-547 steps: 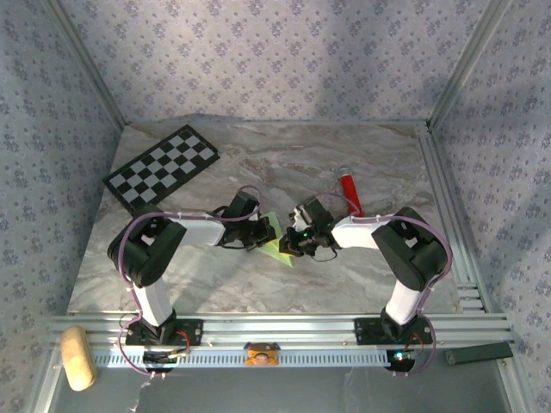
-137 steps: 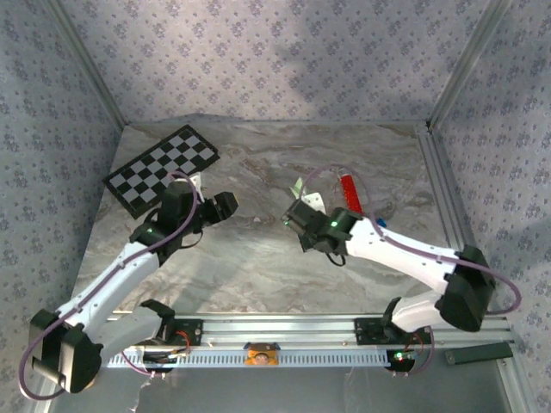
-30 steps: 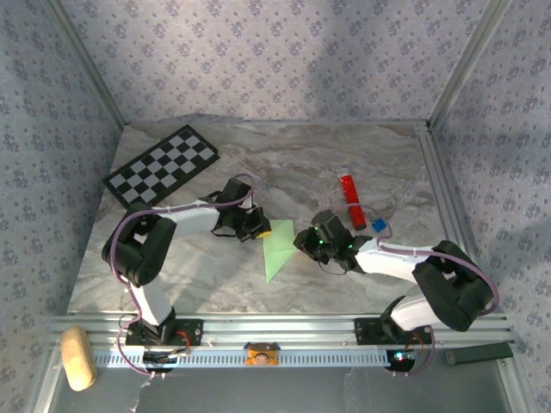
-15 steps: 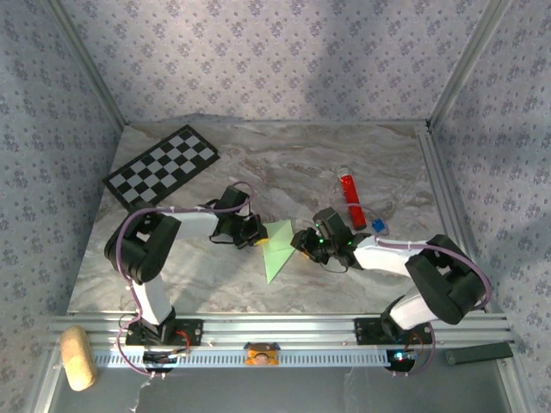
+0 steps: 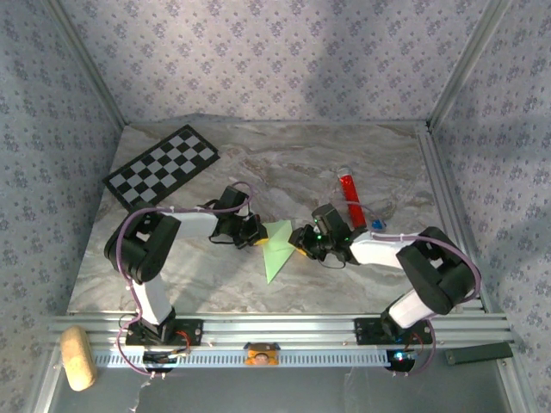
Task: Fold a paper plane with a square sheet of paper (pick it up from the middle)
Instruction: Fold the wing for the fifth time at the center of the table.
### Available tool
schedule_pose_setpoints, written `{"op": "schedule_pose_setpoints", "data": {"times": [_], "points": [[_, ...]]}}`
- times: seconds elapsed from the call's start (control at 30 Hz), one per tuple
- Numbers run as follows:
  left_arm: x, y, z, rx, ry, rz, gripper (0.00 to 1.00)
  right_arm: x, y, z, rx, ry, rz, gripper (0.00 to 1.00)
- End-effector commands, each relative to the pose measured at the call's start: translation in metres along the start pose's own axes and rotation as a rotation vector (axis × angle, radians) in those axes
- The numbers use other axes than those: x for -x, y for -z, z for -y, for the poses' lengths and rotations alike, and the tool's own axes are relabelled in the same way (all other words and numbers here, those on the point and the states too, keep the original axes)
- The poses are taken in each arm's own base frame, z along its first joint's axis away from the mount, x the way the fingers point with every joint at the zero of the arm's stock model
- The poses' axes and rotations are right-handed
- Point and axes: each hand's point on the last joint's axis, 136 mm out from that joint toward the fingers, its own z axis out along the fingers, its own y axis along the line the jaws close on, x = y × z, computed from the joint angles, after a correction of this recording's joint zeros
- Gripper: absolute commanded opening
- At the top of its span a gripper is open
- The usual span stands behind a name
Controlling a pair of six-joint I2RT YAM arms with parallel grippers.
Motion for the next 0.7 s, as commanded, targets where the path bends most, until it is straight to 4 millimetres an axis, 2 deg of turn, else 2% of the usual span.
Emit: {"op": "schedule_pose_setpoints", "data": {"times": [0.0,0.2,0.43,0.67], "points": [[-0.002,-0.005,-0.022,0.063,0.027,-0.007,0.06,0.005,-0.003,-0.005,0.003,-0.008,-0.01,0.36],[-0.001,-0.004,-0.02,0.063,0.017,-0.011,0.06,0.005,-0.004,-0.009,0.019,-0.011,-0.013,0.34],[0.0,-0.004,-0.013,0.049,-0.01,-0.018,0.06,0.001,-0.004,-0.034,0.104,0.088,-0.071,0.33],[0.002,-0.001,-0.01,0.062,-0.04,-0.023,0.06,0.002,-0.008,-0.035,0.119,0.128,-0.113,0.33]]}}
